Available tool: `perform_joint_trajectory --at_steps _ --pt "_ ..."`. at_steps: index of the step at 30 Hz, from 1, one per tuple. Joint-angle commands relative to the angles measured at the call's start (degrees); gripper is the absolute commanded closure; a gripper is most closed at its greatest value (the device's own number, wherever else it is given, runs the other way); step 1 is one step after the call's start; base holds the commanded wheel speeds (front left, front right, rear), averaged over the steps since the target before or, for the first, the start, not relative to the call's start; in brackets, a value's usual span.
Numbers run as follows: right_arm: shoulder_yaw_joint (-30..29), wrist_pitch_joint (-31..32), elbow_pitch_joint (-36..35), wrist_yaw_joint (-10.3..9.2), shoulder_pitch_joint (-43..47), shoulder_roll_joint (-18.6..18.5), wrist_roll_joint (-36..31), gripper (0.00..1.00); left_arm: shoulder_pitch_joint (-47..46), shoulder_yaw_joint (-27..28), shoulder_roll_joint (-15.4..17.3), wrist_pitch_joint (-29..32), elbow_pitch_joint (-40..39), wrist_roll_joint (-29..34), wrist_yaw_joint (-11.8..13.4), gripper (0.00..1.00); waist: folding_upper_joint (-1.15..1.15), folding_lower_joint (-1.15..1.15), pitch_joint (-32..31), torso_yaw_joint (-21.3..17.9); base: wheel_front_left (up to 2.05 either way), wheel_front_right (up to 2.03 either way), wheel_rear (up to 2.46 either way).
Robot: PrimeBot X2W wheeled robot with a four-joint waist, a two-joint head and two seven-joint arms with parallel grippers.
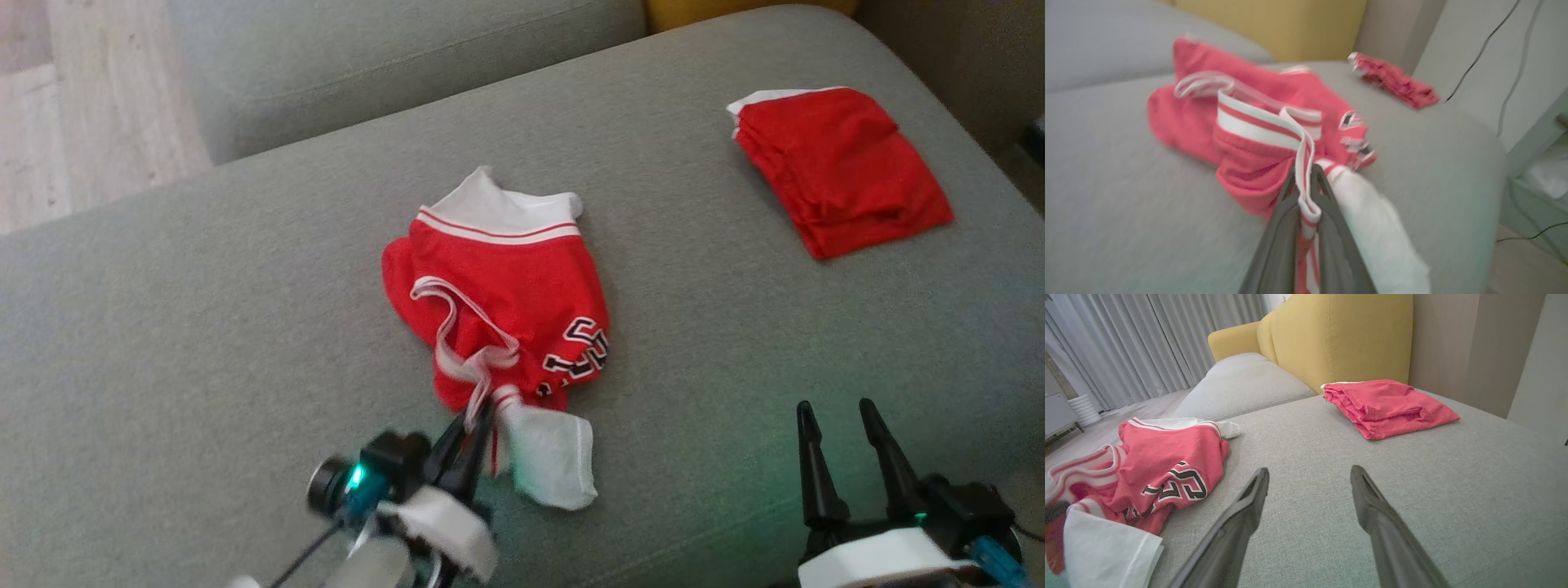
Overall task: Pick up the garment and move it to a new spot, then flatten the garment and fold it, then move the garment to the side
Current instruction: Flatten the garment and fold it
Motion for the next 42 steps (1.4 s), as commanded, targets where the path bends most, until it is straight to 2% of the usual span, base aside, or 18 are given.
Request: perform_joint_trajectory --at_steps 1,6,9,13,18,21,25,33,34,35,36,38,42 --pt "1.4 -0.2 -2.0 -0.04 -2.5 -0.7 0.3 0.0 -3.9 2.1 0.0 -0.6 -4.3 -0.7 -0.8 1.0 0.0 0.0 -0.5 -1.0 0.0 0.0 0.0" --pt "1.5 -0.2 -2.3 -0.04 -2.3 -0.5 0.3 0.0 -10.0 0.8 0.0 -0.6 -11.3 -1.1 -3.0 1.0 0.0 0.0 -0.9 -2.5 0.0 0.0 0.0" --pt "1.7 -0.2 -2.4 -0.04 -2.2 -0.4 0.3 0.0 -18.2 0.6 0.0 -0.6 -13.4 -2.7 -3.7 1.0 0.0 0.0 -1.3 -3.4 0.0 0.0 0.0" --pt "3.1 -0.2 -2.5 -0.04 -1.6 -0.4 1.4 0.0 -30.8 1.7 0.0 -0.6 -13.1 -8.3 -4.2 1.0 0.0 0.0 -2.4 -4.2 0.0 0.0 0.0" --pt "4.3 -0.2 -2.7 -0.04 -1.3 -0.3 2.6 0.0 -46.0 3.5 0.0 -0.6 -11.5 -16.4 -4.3 1.0 0.0 0.0 -2.6 -2.8 0.0 0.0 0.0" --pt "3.9 -0.2 -2.8 -0.04 -1.3 -0.3 2.8 0.0 -50.5 5.9 0.0 -0.6 -10.0 -19.3 -4.4 1.0 0.0 0.0 -2.7 -0.6 0.0 0.0 0.0" --pt "3.1 -0.2 -3.0 -0.04 -1.0 -0.3 2.8 0.0 -47.3 8.3 0.0 -0.6 -5.5 -19.2 -4.2 1.0 0.0 0.0 -3.1 3.1 0.0 0.0 0.0" --pt "3.2 -0.2 -2.8 -0.04 -0.6 -0.3 2.2 0.0 -24.0 10.7 3.8 -0.6 5.3 -19.3 -4.0 1.0 0.0 0.0 -1.8 8.2 0.0 0.0 0.0" --pt "3.4 -0.2 -2.7 -0.04 -0.7 -0.3 2.0 0.0 -21.7 11.5 4.4 -0.6 6.2 -19.1 -3.6 0.88 0.0 0.0 -1.4 8.5 0.0 0.0 0.0" --pt "3.7 -0.2 -2.6 -0.04 -0.9 -0.3 1.8 0.0 -19.7 12.4 5.1 -0.6 6.6 -18.5 -3.1 0.24 0.0 0.0 -1.0 8.7 0.0 0.0 0.0" --pt "3.8 -0.2 -2.5 -0.04 -1.0 -0.3 1.7 0.0 -17.9 14.1 5.3 -0.6 6.6 -18.2 -2.3 0.0 0.0 0.0 -0.7 9.0 0.0 0.0 0.0" --pt "3.4 -0.2 -2.6 -0.04 -1.4 -0.3 1.6 0.0 -12.6 17.7 5.7 -0.6 3.8 -13.9 0.0 0.0 0.0 0.0 0.3 9.6 0.0 0.0 0.0" --pt "2.9 -0.2 -2.6 -0.04 -1.3 -0.3 1.5 0.0 -6.4 18.8 5.4 -0.6 -3.2 -2.6 3.7 0.0 0.0 0.0 1.3 10.7 0.0 0.0 0.0"
